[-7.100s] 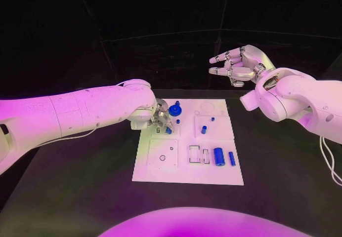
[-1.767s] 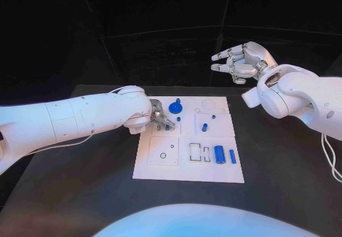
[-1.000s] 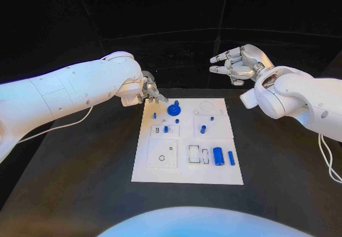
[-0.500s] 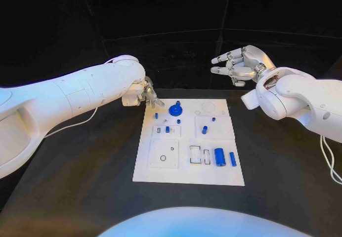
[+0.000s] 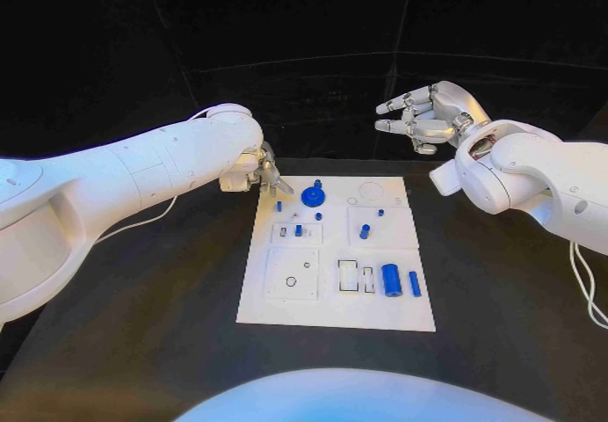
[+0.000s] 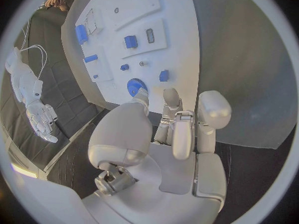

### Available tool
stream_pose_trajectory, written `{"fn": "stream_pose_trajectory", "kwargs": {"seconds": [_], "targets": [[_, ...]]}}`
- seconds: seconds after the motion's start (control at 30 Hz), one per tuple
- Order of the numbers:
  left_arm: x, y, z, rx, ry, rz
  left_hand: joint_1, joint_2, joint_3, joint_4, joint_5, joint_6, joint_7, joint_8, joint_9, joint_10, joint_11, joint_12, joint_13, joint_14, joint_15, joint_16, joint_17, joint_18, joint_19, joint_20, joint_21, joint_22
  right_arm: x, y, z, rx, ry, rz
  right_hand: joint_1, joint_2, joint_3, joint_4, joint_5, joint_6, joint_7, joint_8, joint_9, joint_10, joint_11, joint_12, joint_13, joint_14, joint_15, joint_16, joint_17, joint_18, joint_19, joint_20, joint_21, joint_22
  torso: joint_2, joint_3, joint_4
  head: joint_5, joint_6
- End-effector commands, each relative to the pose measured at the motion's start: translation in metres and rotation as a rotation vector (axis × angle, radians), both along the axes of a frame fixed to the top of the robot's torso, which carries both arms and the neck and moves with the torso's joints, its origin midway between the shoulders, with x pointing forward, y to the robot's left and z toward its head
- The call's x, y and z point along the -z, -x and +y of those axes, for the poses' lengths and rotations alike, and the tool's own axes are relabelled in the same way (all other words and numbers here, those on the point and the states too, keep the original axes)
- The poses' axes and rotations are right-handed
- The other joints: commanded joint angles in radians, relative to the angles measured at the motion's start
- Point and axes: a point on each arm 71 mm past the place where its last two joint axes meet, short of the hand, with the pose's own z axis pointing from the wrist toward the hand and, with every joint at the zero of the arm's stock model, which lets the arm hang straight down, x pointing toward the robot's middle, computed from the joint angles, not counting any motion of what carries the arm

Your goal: Assemble the parts on the task board

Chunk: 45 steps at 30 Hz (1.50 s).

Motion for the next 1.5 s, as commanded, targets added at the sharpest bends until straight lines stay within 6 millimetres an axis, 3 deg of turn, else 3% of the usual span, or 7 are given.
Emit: {"fn": "stream_pose_trajectory", "kwargs": {"seconds": [0.03,1.5], "targets": [[0.002,0.000,0.000,0.028,-0.019,0.009,0.000,0.009,-0.008,0.000,-0.005,0.012,0.000,0.002,-0.002,0.006,0.001,0.004,0.004,0.088,0.002,0.007,0.197,-0.010,0.011,-0.002,0.012,0.007,-0.001,0.000,0.001,-0.011,0.002,-0.005,-0.003,-0.001,0.007,0.001,0.004,-0.006,0.001,-0.006,-0.001,-0.008,0.000,0.002,-0.001,0.070,-0.004,-0.006,0.125,0.007,-0.008,0.002,-0.007,-0.001,0.000,0.0004,0.0004,0.000,0.000],[0.019,0.004,-0.005,0.039,-0.024,0.048,0.046,0.038,-0.012,-0.022,-0.005,0.040,-0.010,0.020,-0.008,0.019,-0.008,0.018,0.017,0.094,-0.005,0.020,0.219,-0.016,0.024,-0.009,0.040,0.043,-0.001,-0.001,0.004,-0.015,0.001,-0.006,-0.003,-0.001,0.009,0.001,0.004,-0.007,0.001,-0.006,-0.001,-0.010,0.000,0.001,-0.003,0.070,-0.004,-0.008,0.122,0.008,-0.009,0.002,-0.008,-0.004,0.000,0.0005,0.0012,0.000,-0.003]]}}
